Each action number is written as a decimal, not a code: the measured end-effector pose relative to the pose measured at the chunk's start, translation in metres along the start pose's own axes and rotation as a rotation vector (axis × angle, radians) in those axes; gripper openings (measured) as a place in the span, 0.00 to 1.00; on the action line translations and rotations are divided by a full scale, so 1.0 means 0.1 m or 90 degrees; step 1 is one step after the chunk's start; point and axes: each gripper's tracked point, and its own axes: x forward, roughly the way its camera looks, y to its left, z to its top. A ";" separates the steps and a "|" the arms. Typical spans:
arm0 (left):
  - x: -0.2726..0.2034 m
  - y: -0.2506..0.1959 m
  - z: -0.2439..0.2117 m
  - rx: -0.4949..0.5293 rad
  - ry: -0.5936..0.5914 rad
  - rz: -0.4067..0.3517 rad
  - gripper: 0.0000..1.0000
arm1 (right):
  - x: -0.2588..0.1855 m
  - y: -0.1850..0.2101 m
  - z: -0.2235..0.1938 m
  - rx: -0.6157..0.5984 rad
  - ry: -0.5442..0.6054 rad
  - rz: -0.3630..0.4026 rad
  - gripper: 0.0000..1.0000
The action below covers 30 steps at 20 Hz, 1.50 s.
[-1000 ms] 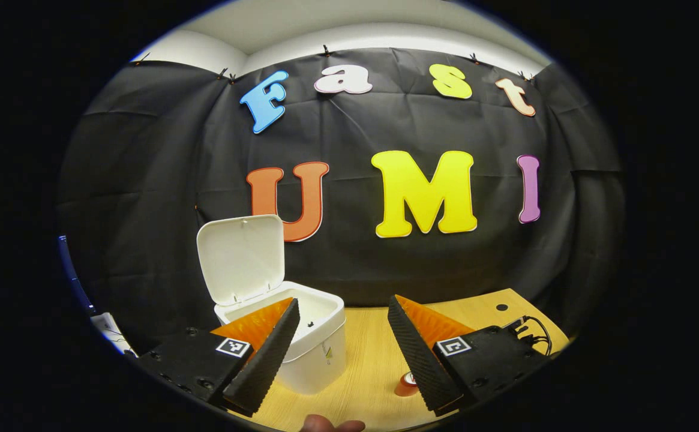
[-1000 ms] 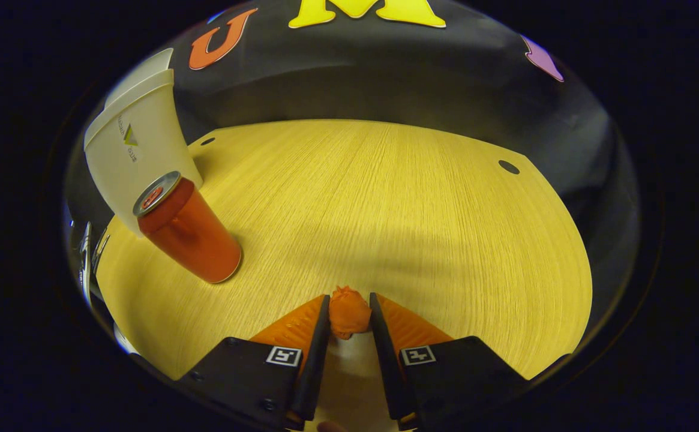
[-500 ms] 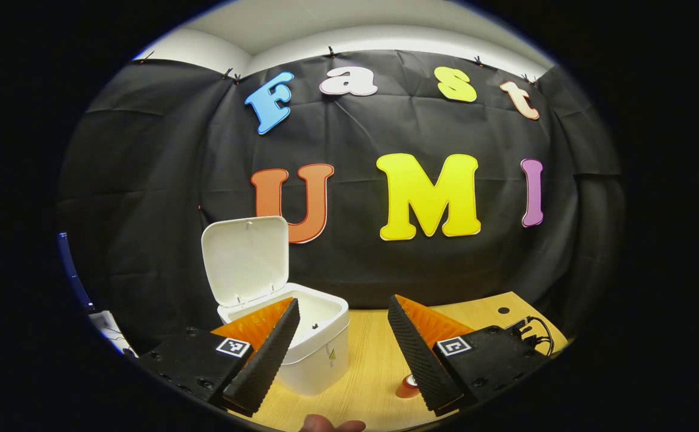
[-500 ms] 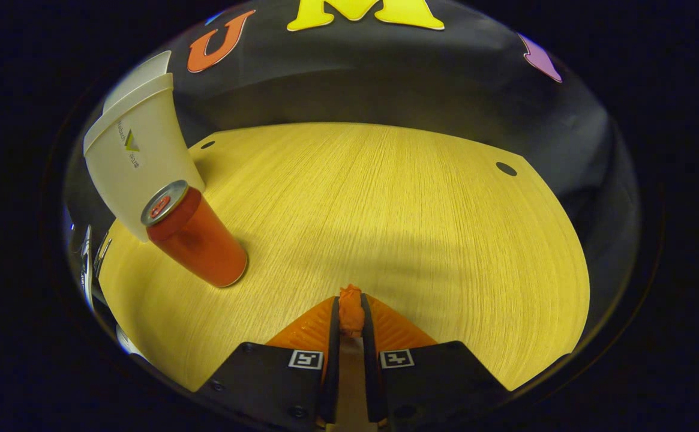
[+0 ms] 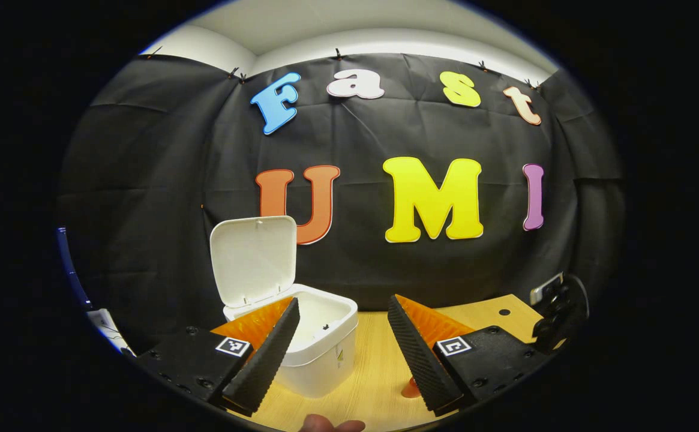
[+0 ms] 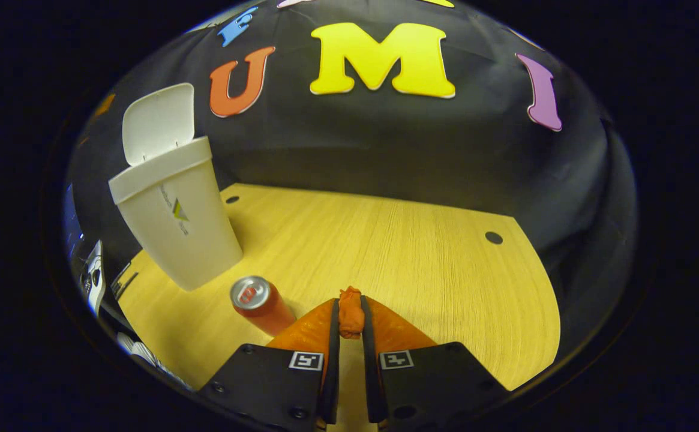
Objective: Press the lid of the desktop garbage bin to open it, pick up the crumpled paper on the desktop and throw it into the bin, then pick up the pop can on the desktop and drop it into the bin, and finally close the garbage bin lid.
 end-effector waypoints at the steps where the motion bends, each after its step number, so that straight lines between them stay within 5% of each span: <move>1: -0.02 0.01 -0.03 -0.005 0.002 -0.001 0.96 | -0.07 0.07 0.19 0.002 -0.023 0.005 0.19; 10: -0.09 0.27 0.03 -0.011 -0.017 0.012 0.97 | -0.55 0.87 1.66 -0.015 -0.180 0.089 0.19; 21: -0.48 0.83 0.01 -0.031 -0.016 0.095 0.96 | -0.39 2.34 2.18 -0.072 -0.192 0.254 0.19; 30: -0.81 1.34 0.00 -0.005 -0.017 0.193 0.96 | 0.47 3.38 1.80 -0.156 -0.080 0.329 0.19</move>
